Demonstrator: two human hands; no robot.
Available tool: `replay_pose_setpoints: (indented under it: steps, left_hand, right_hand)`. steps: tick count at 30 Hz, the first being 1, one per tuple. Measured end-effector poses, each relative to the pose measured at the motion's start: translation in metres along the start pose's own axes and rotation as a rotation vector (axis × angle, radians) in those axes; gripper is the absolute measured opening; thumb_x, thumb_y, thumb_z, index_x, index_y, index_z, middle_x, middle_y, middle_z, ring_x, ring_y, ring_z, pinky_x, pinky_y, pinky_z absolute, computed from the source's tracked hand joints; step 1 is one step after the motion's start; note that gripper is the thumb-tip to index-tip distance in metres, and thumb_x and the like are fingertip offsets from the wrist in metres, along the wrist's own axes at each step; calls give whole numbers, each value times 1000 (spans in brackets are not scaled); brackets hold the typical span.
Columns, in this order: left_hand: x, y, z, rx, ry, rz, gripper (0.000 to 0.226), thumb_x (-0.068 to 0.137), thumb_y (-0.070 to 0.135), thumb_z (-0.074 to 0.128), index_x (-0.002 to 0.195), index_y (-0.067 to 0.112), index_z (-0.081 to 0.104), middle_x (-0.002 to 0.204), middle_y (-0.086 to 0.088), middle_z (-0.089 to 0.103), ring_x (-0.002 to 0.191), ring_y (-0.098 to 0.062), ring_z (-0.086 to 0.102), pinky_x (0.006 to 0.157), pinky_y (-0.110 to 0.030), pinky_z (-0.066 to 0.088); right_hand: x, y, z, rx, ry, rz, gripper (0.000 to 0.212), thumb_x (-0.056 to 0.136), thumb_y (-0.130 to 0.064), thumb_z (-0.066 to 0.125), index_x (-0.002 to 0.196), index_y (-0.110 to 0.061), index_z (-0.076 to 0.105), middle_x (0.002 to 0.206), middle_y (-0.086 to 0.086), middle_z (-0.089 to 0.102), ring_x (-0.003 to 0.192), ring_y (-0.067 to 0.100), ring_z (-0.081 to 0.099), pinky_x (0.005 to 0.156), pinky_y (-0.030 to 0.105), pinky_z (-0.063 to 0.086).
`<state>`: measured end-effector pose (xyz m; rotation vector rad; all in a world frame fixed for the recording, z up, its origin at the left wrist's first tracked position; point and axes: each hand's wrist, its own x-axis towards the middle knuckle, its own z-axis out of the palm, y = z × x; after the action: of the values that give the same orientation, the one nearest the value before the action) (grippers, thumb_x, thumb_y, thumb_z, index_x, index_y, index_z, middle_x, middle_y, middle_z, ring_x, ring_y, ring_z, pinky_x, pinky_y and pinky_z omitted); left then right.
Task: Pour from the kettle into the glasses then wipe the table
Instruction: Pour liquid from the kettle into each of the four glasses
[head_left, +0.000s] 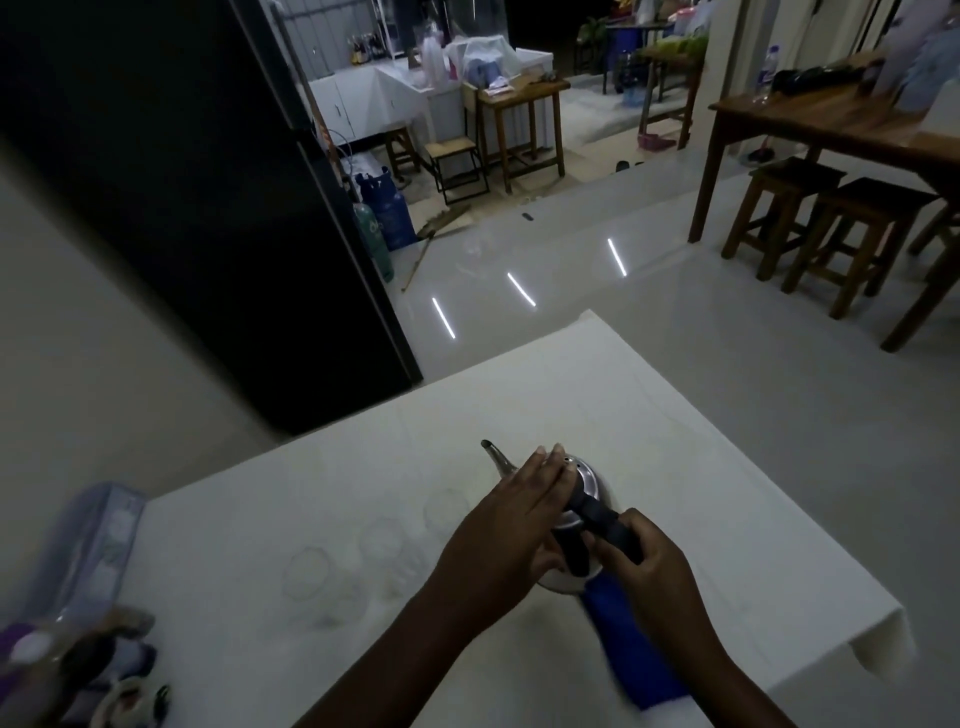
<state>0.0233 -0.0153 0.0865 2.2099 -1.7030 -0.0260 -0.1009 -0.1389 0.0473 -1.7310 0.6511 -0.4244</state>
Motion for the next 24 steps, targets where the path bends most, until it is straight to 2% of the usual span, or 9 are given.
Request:
replay_pose_setpoints:
  steps: [2,5,9,14,17,24]
  left_hand:
    - [-25,-8,-10,8,-9,-5,89,77,23,74,147,13,21,156,-7,17,143,-16,6,112,-29,10]
    - [-62,-22,-23,-3,-21,-20,87,79,24,72,147,13,20,157,-6,15,143,-15,4,112,-28,9]
    - [-110,-40,-38,-11,-35,-13,86,81,24,71,147,12,19,157,-7,14,142,-14,1,112,-28,7]
    - [-158,-63,-46,5,-52,4,90,78,27,74,148,14,18,157,-4,12,142,-11,-1,112,-26,7]
    - [-181,-70,-51,-6,-58,10,89,78,26,73,148,13,18,157,-6,14,142,-12,0,112,-25,5]
    - [-218,-83,-44,-49,-70,-5,90,80,27,72,148,15,15,158,-6,11,142,-12,-2,112,-27,6]
  right_hand:
    - [-17,-7,23,14,-5,18,20,82,-18,66,68,-21,54,56,-12,61,51,-1,51,47,13,40]
    - [-40,-19,57,21,-20,32,14,82,-21,66,72,-17,58,57,-1,61,52,-1,54,46,11,41]
    - [-69,-28,101,9,-24,19,15,83,-22,66,76,-12,58,59,0,57,52,0,53,47,11,41]
    - [-98,-26,147,-41,0,21,22,82,-30,65,75,-11,57,65,8,59,57,9,51,53,22,41]
    - [-113,-27,168,-50,19,18,22,82,-29,66,72,-12,55,60,4,56,53,4,47,50,17,39]
    - [-133,-24,195,-62,4,47,23,79,-27,69,65,-19,54,54,-5,56,52,3,47,49,16,39]
